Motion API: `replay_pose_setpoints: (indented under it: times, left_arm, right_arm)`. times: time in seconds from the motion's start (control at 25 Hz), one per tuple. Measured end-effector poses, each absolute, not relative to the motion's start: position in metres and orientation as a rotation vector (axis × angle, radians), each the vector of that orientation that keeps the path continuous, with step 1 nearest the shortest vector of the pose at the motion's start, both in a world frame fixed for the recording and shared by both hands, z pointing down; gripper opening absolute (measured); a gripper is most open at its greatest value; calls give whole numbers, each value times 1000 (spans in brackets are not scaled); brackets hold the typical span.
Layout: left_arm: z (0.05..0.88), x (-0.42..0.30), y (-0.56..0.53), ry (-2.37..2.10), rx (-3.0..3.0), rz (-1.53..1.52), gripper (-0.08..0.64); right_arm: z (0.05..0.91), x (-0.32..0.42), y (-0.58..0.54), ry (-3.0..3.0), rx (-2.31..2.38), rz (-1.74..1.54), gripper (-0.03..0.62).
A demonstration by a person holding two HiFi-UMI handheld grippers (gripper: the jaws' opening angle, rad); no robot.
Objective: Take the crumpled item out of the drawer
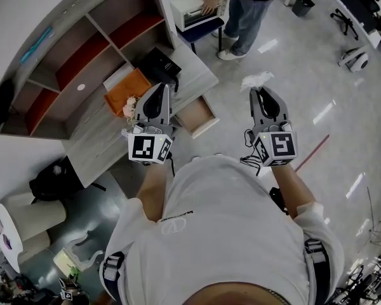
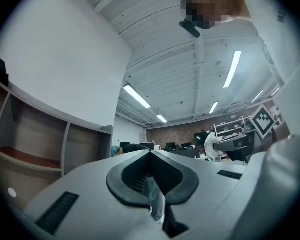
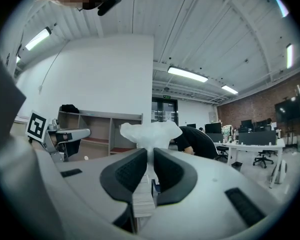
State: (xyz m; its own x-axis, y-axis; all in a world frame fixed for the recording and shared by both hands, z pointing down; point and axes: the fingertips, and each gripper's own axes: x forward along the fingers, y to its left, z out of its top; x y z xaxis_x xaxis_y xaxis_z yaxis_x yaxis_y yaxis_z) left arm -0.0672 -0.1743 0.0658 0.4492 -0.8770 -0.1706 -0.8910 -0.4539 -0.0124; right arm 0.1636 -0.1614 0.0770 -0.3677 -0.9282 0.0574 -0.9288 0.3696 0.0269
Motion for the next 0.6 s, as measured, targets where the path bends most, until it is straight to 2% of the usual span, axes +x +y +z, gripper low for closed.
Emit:
replay_pose_setpoints:
  times: [0.6]
  left_arm:
    - [71,-69,-168,1606,-2590,214,0]
  right_arm:
    - [83,162,-158,-2552,1726,42,44]
